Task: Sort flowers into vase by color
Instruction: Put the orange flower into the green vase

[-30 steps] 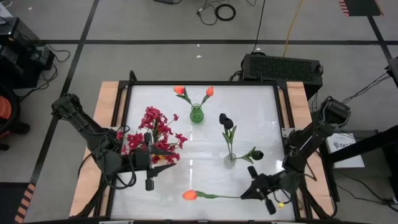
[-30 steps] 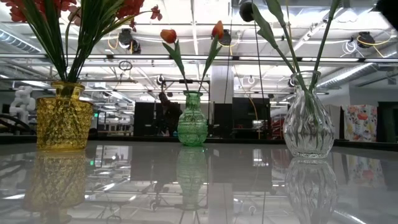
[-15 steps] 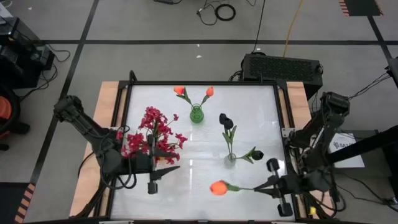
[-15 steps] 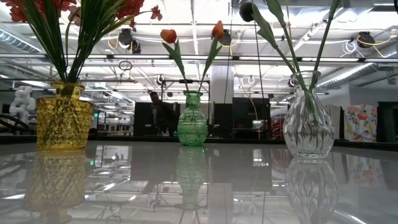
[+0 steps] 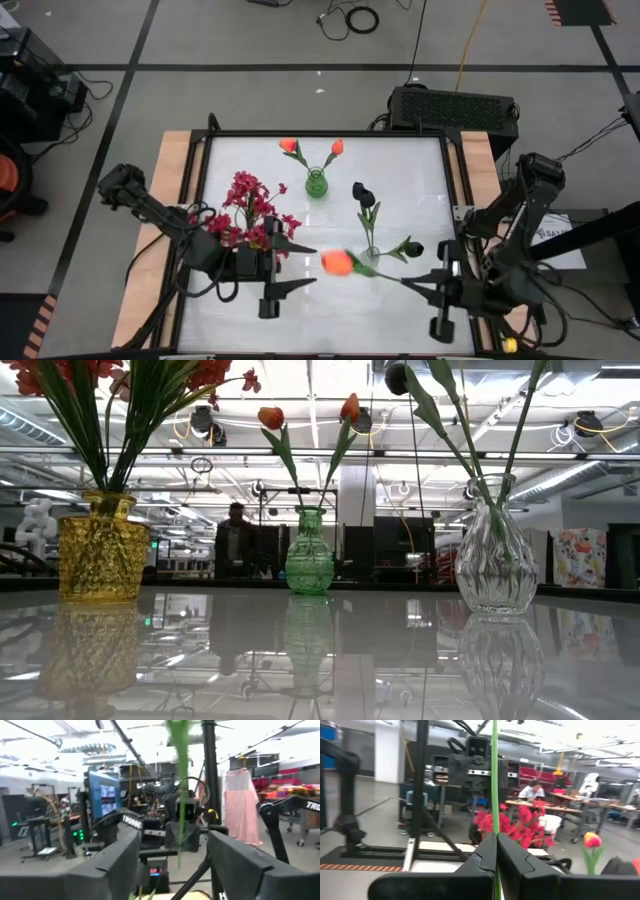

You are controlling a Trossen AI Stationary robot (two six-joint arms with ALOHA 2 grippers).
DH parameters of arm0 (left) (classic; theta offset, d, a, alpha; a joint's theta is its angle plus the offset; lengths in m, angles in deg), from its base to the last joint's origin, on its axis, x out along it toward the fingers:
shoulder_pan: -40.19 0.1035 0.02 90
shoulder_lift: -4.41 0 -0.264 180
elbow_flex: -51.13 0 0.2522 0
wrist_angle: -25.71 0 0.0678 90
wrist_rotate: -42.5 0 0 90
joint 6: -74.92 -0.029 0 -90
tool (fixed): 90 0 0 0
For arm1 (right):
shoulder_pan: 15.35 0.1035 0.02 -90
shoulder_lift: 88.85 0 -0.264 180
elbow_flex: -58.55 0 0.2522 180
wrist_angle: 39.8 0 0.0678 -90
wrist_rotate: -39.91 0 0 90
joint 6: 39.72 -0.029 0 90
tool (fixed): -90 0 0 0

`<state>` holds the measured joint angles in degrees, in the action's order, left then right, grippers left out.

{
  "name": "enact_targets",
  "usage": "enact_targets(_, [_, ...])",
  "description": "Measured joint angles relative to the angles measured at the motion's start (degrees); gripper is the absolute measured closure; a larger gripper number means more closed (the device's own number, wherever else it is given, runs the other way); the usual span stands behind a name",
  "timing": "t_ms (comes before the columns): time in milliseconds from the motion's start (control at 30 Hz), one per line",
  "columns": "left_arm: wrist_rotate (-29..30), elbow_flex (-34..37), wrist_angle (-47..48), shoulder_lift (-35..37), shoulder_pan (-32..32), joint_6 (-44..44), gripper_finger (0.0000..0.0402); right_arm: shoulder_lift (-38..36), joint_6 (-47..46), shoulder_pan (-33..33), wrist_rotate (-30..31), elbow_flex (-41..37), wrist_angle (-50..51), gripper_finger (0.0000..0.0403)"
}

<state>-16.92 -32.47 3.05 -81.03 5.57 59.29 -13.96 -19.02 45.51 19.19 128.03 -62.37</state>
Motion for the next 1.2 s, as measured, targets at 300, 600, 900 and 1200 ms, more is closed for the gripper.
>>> enact_targets(300, [-1.8, -10.1, 3.9, -4.5, 2.4, -1.3, 0.0117, 6.0, 6.1, -5.9, -0.3, 8.2, -0.1, 0.0402])
enact_targets(600, [-9.5, -12.7, 3.8, -6.1, 4.4, -1.7, 0.0146, 12.0, 12.6, -10.2, -0.6, 15.3, 0.0, 0.0403])
enact_targets(900, [-11.0, -12.7, 2.1, -6.1, 5.0, -3.1, 0.0160, 13.0, 11.7, -13.2, -0.6, 16.1, 1.0, 0.0403])
enact_targets(1200, [-10.8, -12.7, 0.7, -6.1, 5.0, -4.4, 0.0160, 13.0, 11.7, -13.6, -0.6, 16.1, 1.5, 0.0403])
